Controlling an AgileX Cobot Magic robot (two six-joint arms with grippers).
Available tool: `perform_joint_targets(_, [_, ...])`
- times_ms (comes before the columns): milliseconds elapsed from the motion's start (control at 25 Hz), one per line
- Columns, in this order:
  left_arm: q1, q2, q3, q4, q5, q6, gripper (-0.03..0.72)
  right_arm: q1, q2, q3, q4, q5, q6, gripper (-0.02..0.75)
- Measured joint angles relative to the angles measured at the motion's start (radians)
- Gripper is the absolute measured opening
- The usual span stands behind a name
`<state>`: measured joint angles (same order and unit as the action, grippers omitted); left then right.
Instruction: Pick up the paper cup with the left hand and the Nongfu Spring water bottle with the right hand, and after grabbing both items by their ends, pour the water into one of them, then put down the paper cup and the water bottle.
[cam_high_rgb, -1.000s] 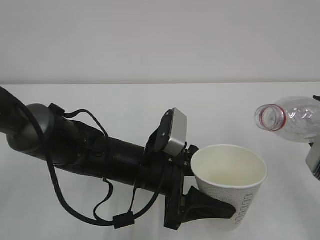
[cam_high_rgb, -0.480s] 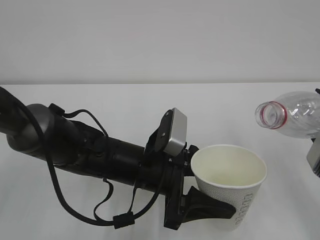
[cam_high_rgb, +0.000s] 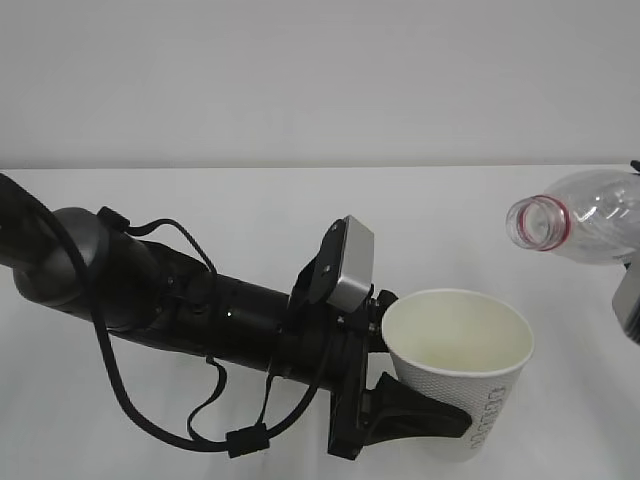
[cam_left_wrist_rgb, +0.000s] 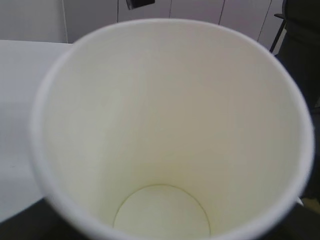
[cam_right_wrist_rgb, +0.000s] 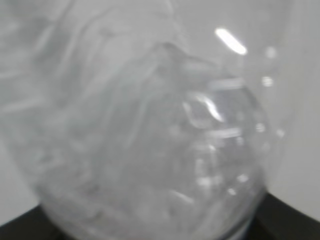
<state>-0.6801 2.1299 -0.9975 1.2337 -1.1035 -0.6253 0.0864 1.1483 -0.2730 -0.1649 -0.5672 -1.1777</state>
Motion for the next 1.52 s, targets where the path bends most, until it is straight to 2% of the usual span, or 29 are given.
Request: perform_joint_targets(1520, [0.0,0.0,-0.002,0.0,0.0,0.0,0.531,0.0,0.054,-0.01,0.0,-0.063,-0.117,0.45])
